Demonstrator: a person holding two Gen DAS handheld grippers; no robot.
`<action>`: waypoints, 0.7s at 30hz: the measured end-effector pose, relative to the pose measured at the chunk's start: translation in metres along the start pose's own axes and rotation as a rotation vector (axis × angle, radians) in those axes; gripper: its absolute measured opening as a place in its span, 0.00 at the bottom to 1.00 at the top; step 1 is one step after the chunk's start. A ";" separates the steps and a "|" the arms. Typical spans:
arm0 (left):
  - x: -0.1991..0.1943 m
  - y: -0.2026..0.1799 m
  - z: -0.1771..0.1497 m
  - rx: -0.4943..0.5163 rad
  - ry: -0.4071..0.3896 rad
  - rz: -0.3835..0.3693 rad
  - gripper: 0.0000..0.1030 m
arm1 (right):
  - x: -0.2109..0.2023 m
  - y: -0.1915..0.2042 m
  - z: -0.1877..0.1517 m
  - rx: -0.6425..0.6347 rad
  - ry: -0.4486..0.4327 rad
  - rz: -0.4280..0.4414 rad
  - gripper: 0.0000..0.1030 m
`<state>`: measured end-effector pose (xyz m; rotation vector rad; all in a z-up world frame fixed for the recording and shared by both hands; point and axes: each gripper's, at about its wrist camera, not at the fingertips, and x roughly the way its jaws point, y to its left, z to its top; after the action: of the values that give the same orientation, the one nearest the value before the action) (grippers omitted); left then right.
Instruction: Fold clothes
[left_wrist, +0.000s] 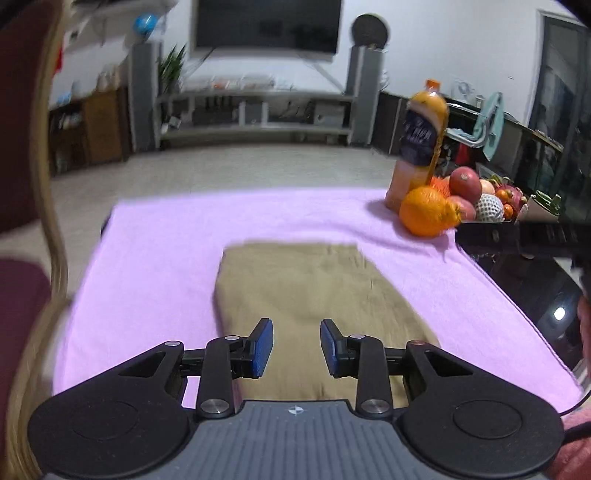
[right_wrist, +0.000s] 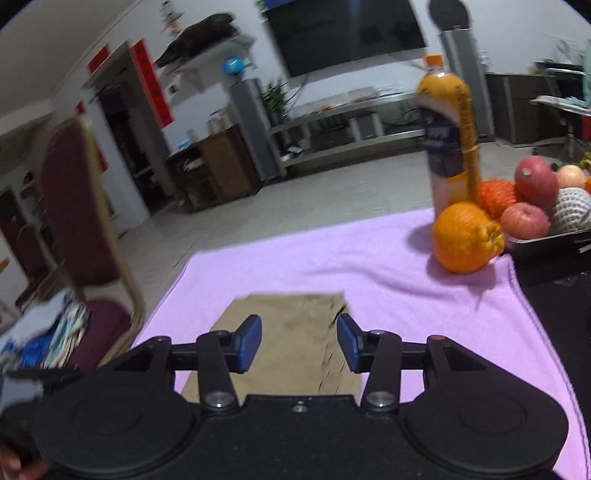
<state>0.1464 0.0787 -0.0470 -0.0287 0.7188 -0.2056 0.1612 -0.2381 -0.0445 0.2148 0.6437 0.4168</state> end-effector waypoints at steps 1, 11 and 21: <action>0.004 0.001 -0.006 -0.012 0.033 0.000 0.29 | 0.005 0.005 -0.007 -0.034 0.035 0.016 0.43; 0.035 -0.007 -0.027 0.043 0.142 -0.011 0.16 | 0.049 0.066 -0.058 -0.396 0.303 0.189 0.24; 0.048 -0.014 -0.035 0.110 0.204 -0.025 0.17 | 0.041 0.044 -0.076 -0.507 0.396 0.081 0.25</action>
<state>0.1557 0.0571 -0.1032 0.0892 0.9093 -0.2747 0.1301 -0.1754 -0.1118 -0.3336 0.8946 0.6946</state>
